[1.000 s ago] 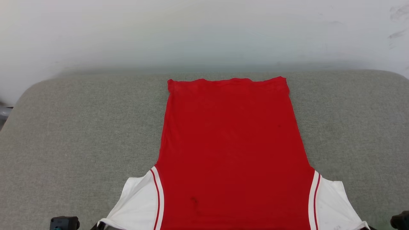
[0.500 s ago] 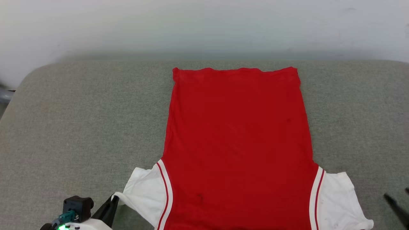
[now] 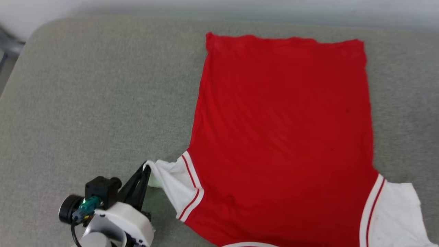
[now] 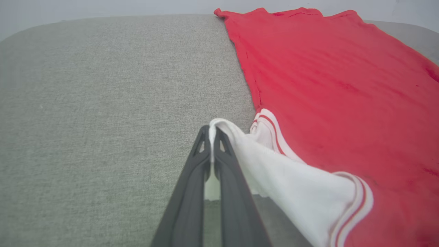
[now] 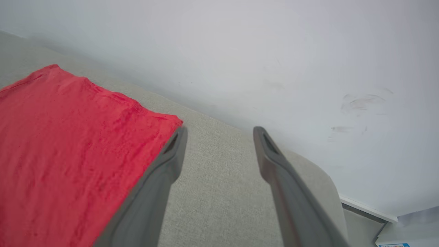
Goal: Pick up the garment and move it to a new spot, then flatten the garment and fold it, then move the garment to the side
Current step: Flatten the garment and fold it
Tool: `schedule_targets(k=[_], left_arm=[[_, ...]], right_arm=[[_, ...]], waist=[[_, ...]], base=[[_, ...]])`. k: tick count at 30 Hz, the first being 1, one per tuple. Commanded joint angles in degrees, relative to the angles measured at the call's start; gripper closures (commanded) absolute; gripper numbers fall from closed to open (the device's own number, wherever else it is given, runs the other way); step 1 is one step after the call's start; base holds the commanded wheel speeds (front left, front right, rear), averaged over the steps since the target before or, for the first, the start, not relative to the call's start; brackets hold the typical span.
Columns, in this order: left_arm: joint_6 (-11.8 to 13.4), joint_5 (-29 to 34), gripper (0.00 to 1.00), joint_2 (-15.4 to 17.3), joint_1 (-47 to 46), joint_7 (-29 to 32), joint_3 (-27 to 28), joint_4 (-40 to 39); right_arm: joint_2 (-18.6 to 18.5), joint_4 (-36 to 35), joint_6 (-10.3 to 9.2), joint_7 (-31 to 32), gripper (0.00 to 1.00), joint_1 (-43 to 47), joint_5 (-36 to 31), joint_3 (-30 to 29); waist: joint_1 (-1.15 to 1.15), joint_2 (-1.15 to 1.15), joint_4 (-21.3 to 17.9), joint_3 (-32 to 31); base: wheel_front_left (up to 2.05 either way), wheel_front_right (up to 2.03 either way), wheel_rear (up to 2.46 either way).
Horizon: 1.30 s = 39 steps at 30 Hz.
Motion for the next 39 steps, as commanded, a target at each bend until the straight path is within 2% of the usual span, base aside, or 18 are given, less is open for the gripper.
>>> schedule_targets(k=[1, 9, 14, 17, 22, 31, 32, 33, 39], left_arm=[[-0.15, 0.90, 1.00, -0.74, -1.49, -0.14, 0.45, -0.58], [-1.08, 5.61, 1.00, -4.20, -5.52, -0.14, 1.44, -2.21], [-1.57, 7.77, 1.00, -6.62, -6.81, -0.14, 2.30, -3.33], [-1.94, 9.02, 1.00, -7.81, -7.11, -0.14, 2.81, -3.80], [-2.90, 10.54, 1.00, -9.51, -7.78, -0.14, 3.30, -3.28], [-4.66, 12.48, 1.00, -11.82, -8.57, -0.08, 3.56, -1.67], [-4.84, 12.73, 1.00, -11.97, -8.67, -0.08, 3.60, -1.54], [-4.94, 12.87, 1.00, -12.16, -8.79, -0.08, 3.69, -1.46], [-5.34, 13.43, 1.00, -12.17, -8.46, -0.08, 4.36, -0.76]], right_arm=[[1.01, -0.37, -0.07, 3.23, 0.00, -4.15, -0.79, -0.17], [4.88, 6.72, -0.08, 24.22, 0.00, -25.33, -3.52, 3.77], [7.93, 13.16, -0.08, 39.51, 0.00, -33.89, -3.26, 5.84], [9.23, 15.91, -0.08, 46.47, 0.00, -36.86, -3.83, 6.11], [10.43, 18.67, -0.07, 52.04, 0.00, -38.15, -5.74, 5.77], [12.19, 21.37, -0.04, 57.46, 0.00, -29.81, -5.39, 5.42], [12.07, 21.11, -0.04, 57.94, 0.13, -29.33, -5.45, 5.48], [12.04, 20.81, -0.04, 57.82, 1.00, -29.14, -5.48, 5.20], [11.35, 18.20, -0.07, 54.41, 1.00, -31.04, -6.96, 3.69]], waist=[[-0.01, 0.00, 3.01, 4.38], [-0.01, 0.00, 7.58, 11.62], [-0.01, 0.00, 9.69, 15.36], [-0.01, 0.00, 10.65, 17.42], [-0.01, 0.00, 11.99, 19.98], [-0.01, 0.00, 12.65, 21.20], [-0.01, 0.00, 12.61, 21.19], [-0.01, 0.00, 12.56, 21.16], [-0.01, 0.00, 11.93, 20.03]], base=[[0.00, 0.00, 0.00], [0.00, 0.00, 0.00], [0.00, 0.00, 0.00], [0.00, 0.00, 0.00], [0.00, 0.00, 0.00], [0.00, 0.00, 0.00], [0.00, 0.00, 0.00], [0.00, 0.00, 0.00], [0.00, 0.00, 0.00]])
